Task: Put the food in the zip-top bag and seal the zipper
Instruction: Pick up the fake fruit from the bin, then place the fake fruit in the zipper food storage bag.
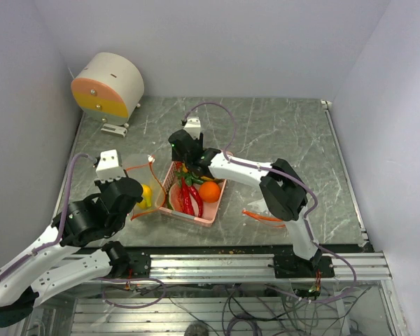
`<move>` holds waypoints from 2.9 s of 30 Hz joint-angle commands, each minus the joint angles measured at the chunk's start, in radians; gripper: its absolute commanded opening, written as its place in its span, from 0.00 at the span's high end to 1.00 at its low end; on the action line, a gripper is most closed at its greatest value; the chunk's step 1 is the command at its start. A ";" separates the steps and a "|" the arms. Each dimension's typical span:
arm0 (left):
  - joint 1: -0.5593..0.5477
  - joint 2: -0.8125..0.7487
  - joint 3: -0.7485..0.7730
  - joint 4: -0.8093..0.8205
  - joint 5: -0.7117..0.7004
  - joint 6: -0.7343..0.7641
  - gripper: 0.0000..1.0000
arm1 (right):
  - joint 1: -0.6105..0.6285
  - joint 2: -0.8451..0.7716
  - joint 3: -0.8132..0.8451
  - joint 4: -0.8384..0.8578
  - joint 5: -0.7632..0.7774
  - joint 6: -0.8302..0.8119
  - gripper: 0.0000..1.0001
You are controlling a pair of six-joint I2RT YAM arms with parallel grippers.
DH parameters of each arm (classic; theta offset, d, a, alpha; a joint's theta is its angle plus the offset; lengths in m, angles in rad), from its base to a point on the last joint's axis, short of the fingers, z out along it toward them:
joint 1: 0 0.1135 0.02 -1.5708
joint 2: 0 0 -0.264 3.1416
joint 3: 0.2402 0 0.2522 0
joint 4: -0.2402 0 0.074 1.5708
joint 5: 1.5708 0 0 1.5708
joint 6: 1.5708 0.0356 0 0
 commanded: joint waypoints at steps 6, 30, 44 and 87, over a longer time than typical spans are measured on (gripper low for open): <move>0.003 -0.027 -0.021 0.033 0.002 -0.001 0.93 | 0.009 -0.005 -0.001 -0.056 0.051 0.042 0.72; 0.002 -0.002 -0.027 0.087 0.008 0.012 0.93 | 0.012 -0.804 -0.500 0.253 -0.497 -0.069 0.96; 0.002 0.030 -0.075 0.354 0.126 0.089 0.93 | -0.017 -1.134 -0.679 0.542 -1.055 0.045 0.97; 0.003 -0.142 0.003 0.510 0.397 0.257 0.93 | -0.035 -0.735 -0.781 1.960 -1.613 0.894 1.00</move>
